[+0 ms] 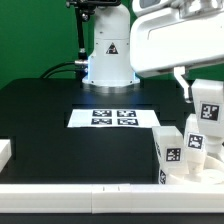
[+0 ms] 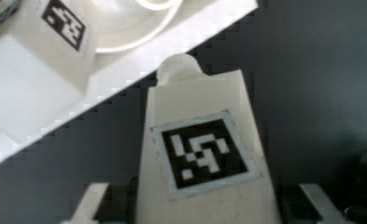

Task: Assemble stool

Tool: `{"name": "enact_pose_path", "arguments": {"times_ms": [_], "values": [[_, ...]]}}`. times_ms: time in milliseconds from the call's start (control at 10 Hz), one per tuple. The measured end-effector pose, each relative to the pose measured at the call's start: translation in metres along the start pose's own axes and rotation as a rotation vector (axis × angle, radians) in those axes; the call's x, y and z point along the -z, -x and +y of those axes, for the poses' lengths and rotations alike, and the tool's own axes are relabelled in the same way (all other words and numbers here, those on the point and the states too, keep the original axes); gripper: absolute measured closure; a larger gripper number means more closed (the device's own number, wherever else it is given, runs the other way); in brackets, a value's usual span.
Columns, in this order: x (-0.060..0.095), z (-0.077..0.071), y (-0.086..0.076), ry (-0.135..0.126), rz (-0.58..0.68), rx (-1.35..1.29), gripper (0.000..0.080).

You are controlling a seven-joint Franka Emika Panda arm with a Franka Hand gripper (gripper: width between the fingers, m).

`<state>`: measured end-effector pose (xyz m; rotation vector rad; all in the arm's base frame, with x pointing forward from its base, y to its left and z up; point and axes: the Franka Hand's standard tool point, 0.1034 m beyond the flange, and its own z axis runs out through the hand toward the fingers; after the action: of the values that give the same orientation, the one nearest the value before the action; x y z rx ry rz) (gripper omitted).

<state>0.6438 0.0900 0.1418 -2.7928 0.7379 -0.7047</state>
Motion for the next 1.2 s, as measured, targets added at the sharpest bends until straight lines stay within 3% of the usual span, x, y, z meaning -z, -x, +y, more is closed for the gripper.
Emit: {"name": "enact_pose_path", "arguments": {"times_ms": [300,700,1200], "values": [[0.000,0.000,0.000,0.001,-0.003,0.002,0.0476],[-0.017,0.005,0.027,0.029,-0.033,0.050,0.0476],[-0.028,0.007,0.038,0.041,-0.050,0.061,0.0476]]}}
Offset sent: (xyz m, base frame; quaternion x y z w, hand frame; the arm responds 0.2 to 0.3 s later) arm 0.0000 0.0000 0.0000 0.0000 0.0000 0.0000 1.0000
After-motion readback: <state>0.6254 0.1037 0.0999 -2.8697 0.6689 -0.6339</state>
